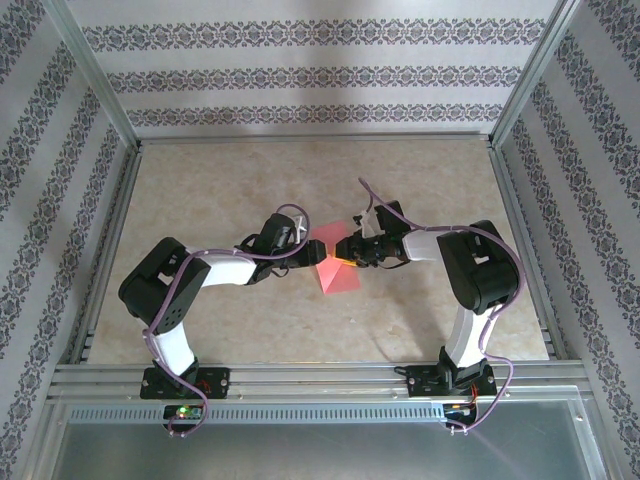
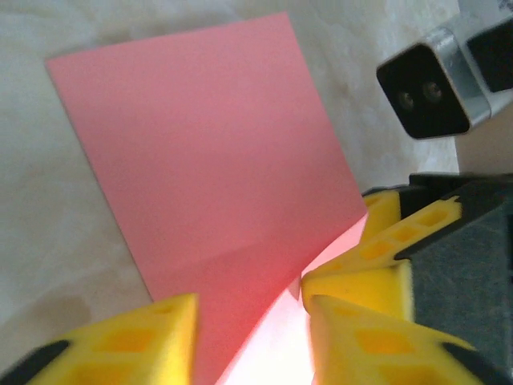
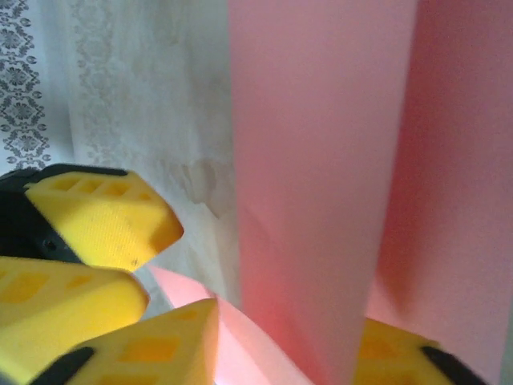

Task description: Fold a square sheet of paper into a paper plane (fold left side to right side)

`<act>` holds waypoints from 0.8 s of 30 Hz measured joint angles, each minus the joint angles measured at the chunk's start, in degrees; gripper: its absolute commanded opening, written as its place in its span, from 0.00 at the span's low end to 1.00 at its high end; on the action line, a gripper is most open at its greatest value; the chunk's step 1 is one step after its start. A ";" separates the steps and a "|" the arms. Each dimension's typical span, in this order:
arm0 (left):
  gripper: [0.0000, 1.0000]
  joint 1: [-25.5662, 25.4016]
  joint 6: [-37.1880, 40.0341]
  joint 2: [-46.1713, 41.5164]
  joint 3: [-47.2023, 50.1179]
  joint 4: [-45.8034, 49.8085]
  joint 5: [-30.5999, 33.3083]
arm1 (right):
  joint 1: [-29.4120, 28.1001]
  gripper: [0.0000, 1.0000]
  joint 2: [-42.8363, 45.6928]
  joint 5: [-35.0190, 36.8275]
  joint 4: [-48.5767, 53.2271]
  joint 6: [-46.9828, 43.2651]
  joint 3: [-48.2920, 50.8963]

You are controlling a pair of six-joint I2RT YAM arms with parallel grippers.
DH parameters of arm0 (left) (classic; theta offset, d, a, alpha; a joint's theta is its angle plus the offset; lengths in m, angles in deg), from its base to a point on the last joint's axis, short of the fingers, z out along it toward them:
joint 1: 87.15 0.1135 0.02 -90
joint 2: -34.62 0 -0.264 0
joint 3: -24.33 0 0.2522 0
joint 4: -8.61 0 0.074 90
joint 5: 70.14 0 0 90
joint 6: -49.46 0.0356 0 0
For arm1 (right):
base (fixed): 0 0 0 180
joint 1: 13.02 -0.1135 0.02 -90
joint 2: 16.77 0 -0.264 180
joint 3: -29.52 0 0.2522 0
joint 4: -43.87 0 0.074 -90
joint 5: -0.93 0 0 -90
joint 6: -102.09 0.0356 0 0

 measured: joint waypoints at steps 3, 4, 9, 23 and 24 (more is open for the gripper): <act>0.64 0.22 -0.09 -3.67 1.29 0.66 1.90 | 0.02 0.10 0.07 0.07 -0.79 0.02 0.00; 0.68 0.37 -0.07 -5.38 1.73 0.94 2.40 | 0.04 0.07 0.17 0.13 -0.98 0.02 0.00; 0.84 2.10 -0.15 -14.88 2.05 3.52 3.98 | 1.33 0.00 4.20 0.76 -1.95 0.15 0.04; 1.00 5.29 -10.64 -26.77 -3.02 1.09 -3.82 | 9.03 0.00 28.13 0.92 -13.68 8.55 -2.99; 1.00 5.29 -11.85 -26.23 -3.80 -0.59 -5.01 | 9.01 0.00 28.92 0.96 -14.91 9.49 -3.34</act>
